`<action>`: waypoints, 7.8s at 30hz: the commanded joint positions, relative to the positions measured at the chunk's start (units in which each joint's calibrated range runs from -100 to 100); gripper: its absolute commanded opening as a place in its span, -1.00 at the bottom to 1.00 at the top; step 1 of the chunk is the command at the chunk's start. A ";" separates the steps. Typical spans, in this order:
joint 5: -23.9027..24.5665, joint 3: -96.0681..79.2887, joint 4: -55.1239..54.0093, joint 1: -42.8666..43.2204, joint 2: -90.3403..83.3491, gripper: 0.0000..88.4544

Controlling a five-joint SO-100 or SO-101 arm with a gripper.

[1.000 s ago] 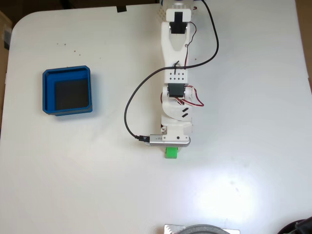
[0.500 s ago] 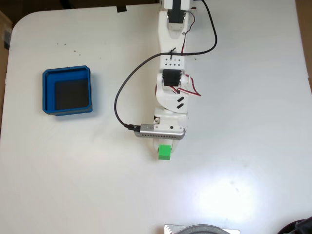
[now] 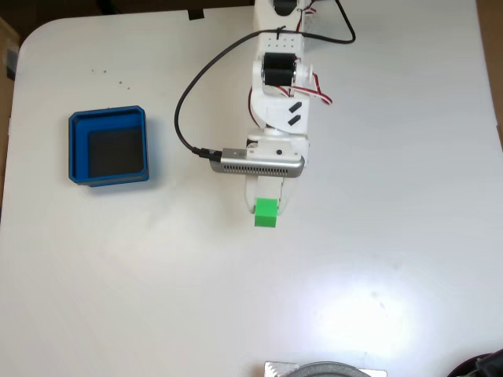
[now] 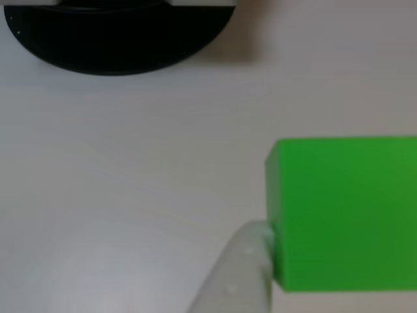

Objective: Pick up green cube and drop it in the blue box

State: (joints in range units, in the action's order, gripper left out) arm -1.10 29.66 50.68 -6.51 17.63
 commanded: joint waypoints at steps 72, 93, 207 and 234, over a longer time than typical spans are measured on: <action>5.13 1.57 1.05 -37.69 12.31 -0.97; 5.47 1.13 1.21 -37.85 12.31 -0.69; 5.32 -129.13 -19.90 -3.95 -116.71 -0.54; 4.98 -128.77 -20.15 11.85 -116.71 -0.75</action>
State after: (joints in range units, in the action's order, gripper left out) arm 4.08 -99.11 31.73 4.94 -97.74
